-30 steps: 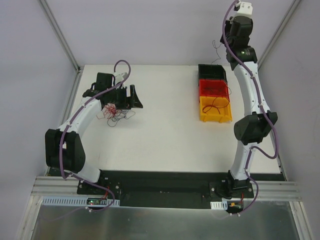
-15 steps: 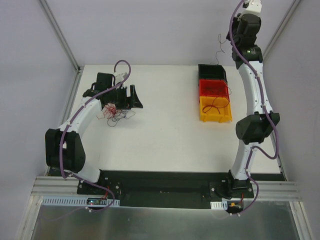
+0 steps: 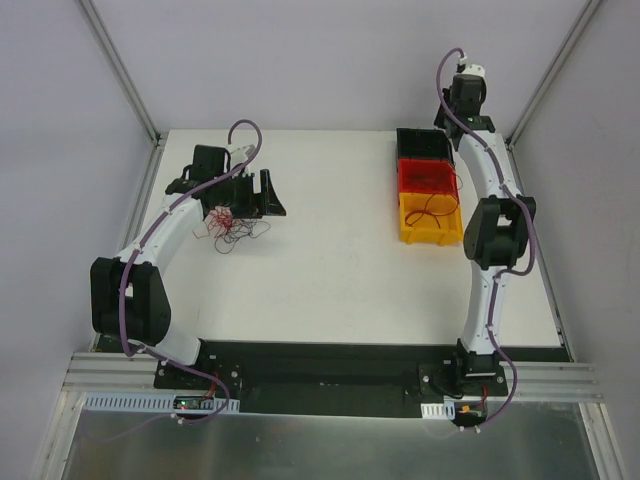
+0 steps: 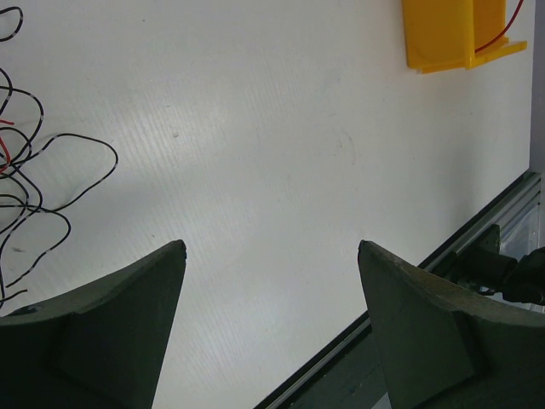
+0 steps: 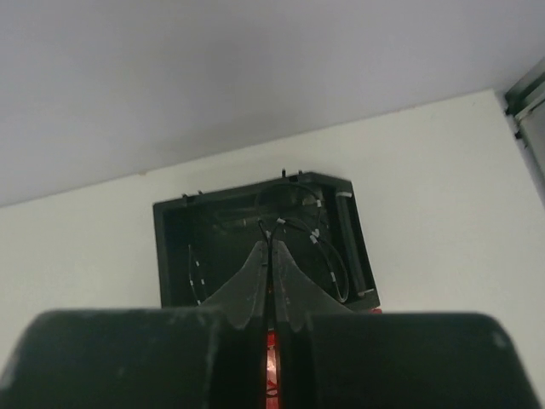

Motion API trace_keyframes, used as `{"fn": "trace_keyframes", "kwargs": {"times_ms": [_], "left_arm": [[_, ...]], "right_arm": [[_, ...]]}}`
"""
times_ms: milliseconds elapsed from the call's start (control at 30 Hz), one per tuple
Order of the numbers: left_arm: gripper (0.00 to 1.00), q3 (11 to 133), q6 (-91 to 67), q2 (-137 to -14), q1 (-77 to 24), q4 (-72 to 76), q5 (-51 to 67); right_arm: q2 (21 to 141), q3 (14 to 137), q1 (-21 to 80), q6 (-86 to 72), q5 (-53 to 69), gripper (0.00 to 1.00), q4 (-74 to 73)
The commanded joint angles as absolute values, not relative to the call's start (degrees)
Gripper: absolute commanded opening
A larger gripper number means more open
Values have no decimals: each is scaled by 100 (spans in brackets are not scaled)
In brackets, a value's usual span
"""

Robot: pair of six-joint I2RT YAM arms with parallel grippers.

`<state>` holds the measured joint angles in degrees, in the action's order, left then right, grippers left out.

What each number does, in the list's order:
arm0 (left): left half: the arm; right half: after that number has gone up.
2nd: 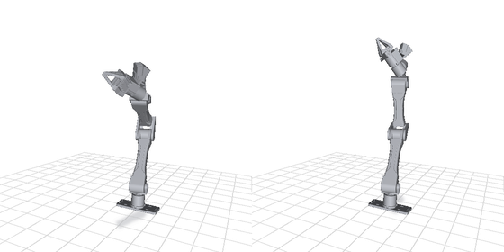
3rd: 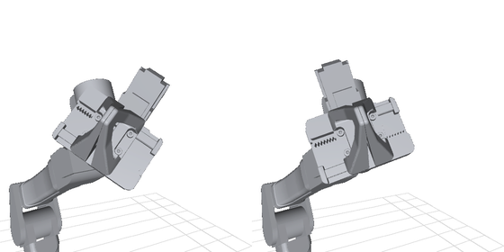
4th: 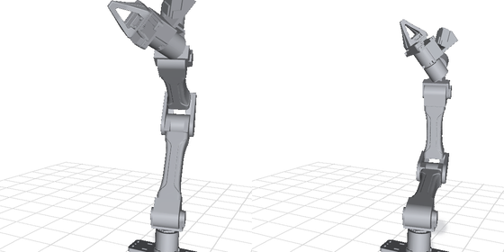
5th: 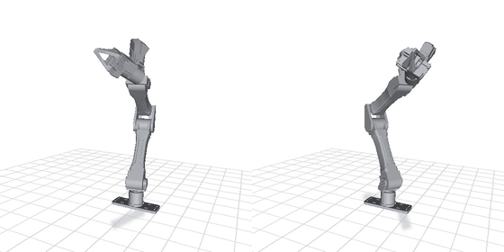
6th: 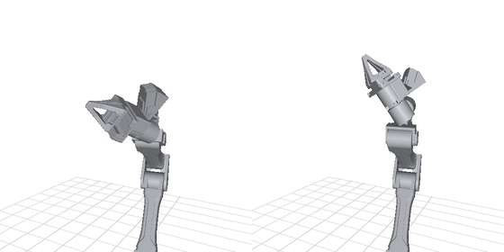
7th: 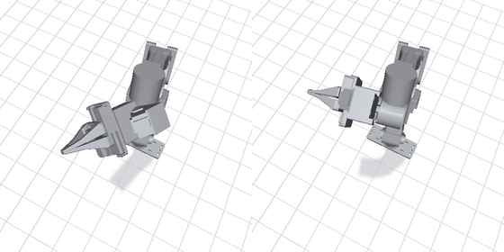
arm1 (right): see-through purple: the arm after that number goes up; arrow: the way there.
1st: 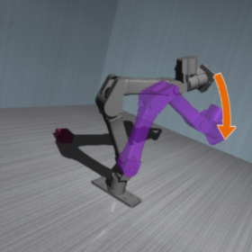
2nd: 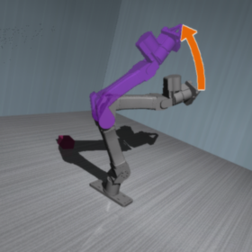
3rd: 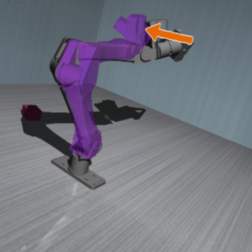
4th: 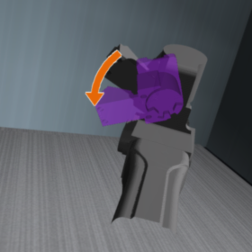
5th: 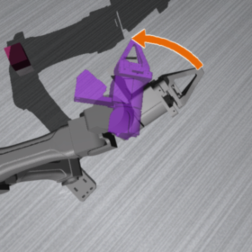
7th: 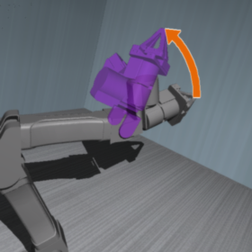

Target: Untangle the cables

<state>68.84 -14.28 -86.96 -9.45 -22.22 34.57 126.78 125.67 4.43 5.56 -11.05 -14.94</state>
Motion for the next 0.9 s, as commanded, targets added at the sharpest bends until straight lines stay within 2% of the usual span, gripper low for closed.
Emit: {"fn": "trace_keyframes", "kwargs": {"times_ms": [0, 333, 567, 633, 733, 867], "left_arm": [[82, 6899, -1336, -8666, -1011, -2145, 3639], [82, 6899, -1345, -8640, -1011, -2136, 3639], [82, 6899, -1345, -8649, -1011, -2136, 3656], [82, 6899, -1345, -8648, -1011, -2144, 3674], [82, 6899, -1336, -8622, -1011, -2136, 3656], [82, 6899, -1318, -8596, -1011, -2136, 3595]], "right_arm": [[12893, 12428, 422, 308, -905, 0, -1564], [13728, 12734, 431, 448, -879, 3, -1766], [14150, 13130, 483, 325, -844, 10, -1968], [14264, 13297, 483, 378, -861, 18, -2039], [14309, 13613, 483, 483, -905, 36, -2311], [13879, 13720, 501, 536, -896, 51, -2539]]}}
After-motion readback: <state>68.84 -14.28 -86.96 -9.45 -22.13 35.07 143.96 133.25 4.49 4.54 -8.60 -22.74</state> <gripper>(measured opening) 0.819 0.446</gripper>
